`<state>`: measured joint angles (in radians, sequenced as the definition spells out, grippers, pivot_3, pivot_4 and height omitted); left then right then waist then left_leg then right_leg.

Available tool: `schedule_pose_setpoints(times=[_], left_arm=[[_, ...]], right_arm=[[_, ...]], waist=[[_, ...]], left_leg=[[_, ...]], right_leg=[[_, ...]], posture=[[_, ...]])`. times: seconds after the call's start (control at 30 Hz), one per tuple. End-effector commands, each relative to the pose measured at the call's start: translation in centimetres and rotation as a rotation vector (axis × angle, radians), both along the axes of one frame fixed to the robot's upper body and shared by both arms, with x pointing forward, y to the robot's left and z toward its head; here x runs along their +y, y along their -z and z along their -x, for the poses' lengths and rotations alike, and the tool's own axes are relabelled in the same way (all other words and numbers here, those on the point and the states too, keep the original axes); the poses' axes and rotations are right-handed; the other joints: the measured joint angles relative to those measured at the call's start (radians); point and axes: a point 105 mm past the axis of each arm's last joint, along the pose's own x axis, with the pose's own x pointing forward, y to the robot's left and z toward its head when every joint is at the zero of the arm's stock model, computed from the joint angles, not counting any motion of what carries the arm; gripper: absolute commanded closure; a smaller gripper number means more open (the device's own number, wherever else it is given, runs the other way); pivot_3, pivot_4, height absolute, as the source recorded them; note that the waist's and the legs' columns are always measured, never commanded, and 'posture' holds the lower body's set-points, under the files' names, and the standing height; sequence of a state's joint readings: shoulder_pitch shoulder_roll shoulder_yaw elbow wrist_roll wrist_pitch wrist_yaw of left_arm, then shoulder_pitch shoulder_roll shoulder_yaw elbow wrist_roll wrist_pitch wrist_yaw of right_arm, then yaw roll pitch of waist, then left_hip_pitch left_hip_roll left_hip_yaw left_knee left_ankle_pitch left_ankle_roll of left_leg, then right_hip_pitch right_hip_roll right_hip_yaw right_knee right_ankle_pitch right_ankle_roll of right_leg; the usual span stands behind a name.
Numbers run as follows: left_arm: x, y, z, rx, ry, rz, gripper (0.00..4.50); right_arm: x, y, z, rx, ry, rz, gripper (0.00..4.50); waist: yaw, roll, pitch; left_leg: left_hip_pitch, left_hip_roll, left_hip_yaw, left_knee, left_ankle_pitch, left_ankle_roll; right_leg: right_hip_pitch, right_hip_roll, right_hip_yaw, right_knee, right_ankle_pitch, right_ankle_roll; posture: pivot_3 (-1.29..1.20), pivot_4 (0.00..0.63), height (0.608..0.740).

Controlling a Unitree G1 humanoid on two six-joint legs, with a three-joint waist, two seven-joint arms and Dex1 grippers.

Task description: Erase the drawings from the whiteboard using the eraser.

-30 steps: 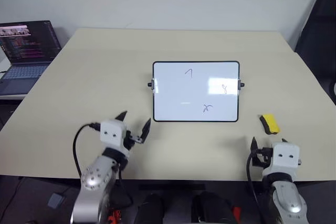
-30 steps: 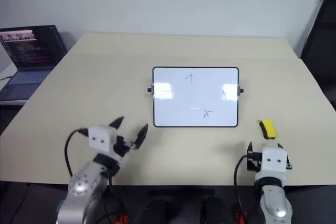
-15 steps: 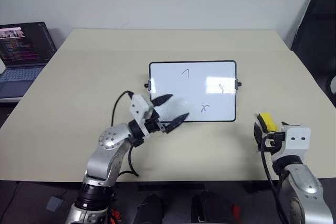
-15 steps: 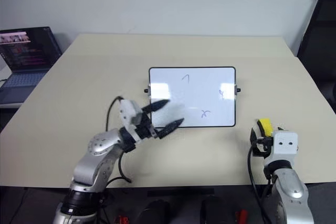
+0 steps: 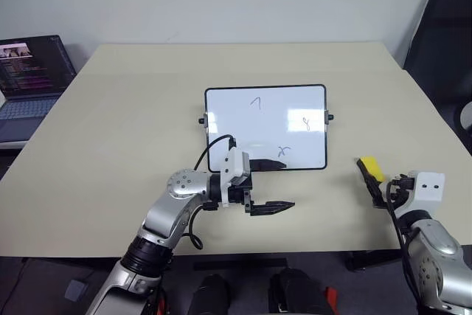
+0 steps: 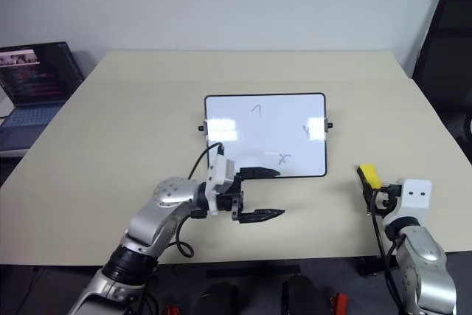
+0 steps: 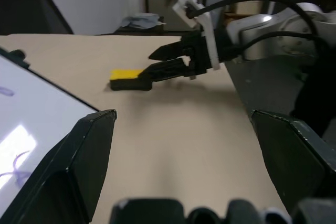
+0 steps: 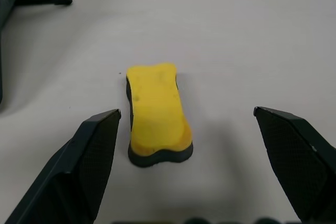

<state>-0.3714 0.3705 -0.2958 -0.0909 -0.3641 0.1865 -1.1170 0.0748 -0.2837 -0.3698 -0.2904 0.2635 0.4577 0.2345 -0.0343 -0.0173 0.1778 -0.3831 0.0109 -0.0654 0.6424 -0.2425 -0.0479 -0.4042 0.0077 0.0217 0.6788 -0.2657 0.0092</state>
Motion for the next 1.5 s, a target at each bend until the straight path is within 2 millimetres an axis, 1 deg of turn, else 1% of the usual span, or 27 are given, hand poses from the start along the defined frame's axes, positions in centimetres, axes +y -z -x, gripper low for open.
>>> schedule_pose_setpoints(times=[0.03,0.17,0.3,0.6,0.93,1.17,1.27,1.37,1.43,1.47,1.5], left_arm=[[-0.6,-0.2,-0.1,-0.047,0.030,-0.019,0.00],[-0.9,-0.3,-0.5,-0.060,0.031,-0.018,0.00],[-0.8,-0.4,-0.9,-0.080,0.018,-0.023,0.00],[-0.5,-0.1,-1.1,-0.108,-0.021,-0.034,0.00],[0.0,-0.1,-1.3,-0.124,-0.049,-0.036,0.00],[0.0,0.0,-1.4,-0.129,-0.058,-0.032,0.00],[0.0,-0.1,-1.4,-0.132,-0.061,-0.032,0.00],[0.1,0.0,-1.4,-0.132,-0.062,-0.033,0.00],[0.1,0.0,-1.5,-0.133,-0.062,-0.034,0.00],[0.1,0.0,-1.5,-0.133,-0.063,-0.034,0.00],[0.1,0.0,-1.5,-0.132,-0.063,-0.035,0.00]], right_arm=[[-0.3,-1.3,-1.0,-0.048,-0.009,-0.014,0.04],[-0.3,-1.2,-1.9,-0.045,-0.020,-0.021,0.04],[0.1,-1.0,-2.4,-0.038,-0.036,-0.053,0.04],[0.2,-0.3,-2.8,-0.012,-0.039,-0.091,0.04],[0.6,0.0,-3.3,0.000,-0.063,-0.106,0.04],[0.6,-0.2,-3.7,-0.003,-0.068,-0.115,0.04],[0.6,-0.3,-3.7,-0.006,-0.068,-0.106,0.56],[0.5,-0.2,-3.7,-0.006,-0.065,-0.106,1.60],[0.5,-0.2,-3.7,-0.006,-0.065,-0.106,2.40],[0.5,-0.2,-3.7,-0.006,-0.064,-0.106,2.66],[0.5,-0.2,-3.6,-0.006,-0.063,-0.106,3.04]], waist=[[0.001,0.000,0.000],[0.003,0.000,0.000],[0.003,0.000,0.000],[0.002,-0.001,0.001],[0.001,-0.001,0.001],[0.001,-0.001,0.001],[0.002,-0.001,0.001],[0.002,-0.001,0.001],[0.002,-0.001,0.001],[0.002,-0.001,0.001],[0.002,-0.001,0.001]], left_leg=[[0.000,0.000,0.000,0.000,0.000,0.000],[0.000,-0.001,0.000,0.001,0.000,0.000],[0.000,-0.001,0.001,0.000,0.000,0.000],[0.001,-0.001,0.008,0.000,0.000,0.000],[0.002,0.000,0.009,0.000,0.000,0.000],[0.002,0.000,0.009,0.000,0.000,0.000],[0.002,0.000,0.009,0.000,0.000,0.000],[0.001,0.000,0.009,-0.001,0.000,0.000],[0.001,0.000,0.010,-0.001,-0.001,0.001],[0.001,0.000,0.010,-0.001,-0.001,0.001],[0.001,0.000,0.010,-0.001,-0.001,0.001]], right_leg=[[0.000,0.000,0.000,0.000,0.000,0.000],[0.000,0.000,0.001,0.000,0.000,0.000],[0.000,0.000,0.003,0.000,0.000,0.000],[-0.001,0.005,0.019,0.000,0.001,0.002],[-0.001,0.006,0.020,0.000,0.001,0.002],[-0.002,0.006,0.021,0.000,0.001,0.002],[-0.002,0.006,0.021,0.000,0.001,0.002],[-0.002,0.006,0.021,0.000,0.001,0.002],[-0.002,0.006,0.021,-0.001,0.001,0.002],[-0.002,0.006,0.022,-0.001,0.001,0.002],[-0.002,0.006,0.022,-0.001,0.001,0.002]], posture=[[0.00,0.150,0.740],[0.00,0.150,0.740],[0.00,0.150,0.740],[0.00,0.150,0.740],[0.00,0.150,0.740],[0.00,0.150,0.740],[0.00,0.150,0.740],[0.00,0.150,0.740],[0.00,0.150,0.740],[0.00,0.150,0.740],[0.00,0.150,0.740]])
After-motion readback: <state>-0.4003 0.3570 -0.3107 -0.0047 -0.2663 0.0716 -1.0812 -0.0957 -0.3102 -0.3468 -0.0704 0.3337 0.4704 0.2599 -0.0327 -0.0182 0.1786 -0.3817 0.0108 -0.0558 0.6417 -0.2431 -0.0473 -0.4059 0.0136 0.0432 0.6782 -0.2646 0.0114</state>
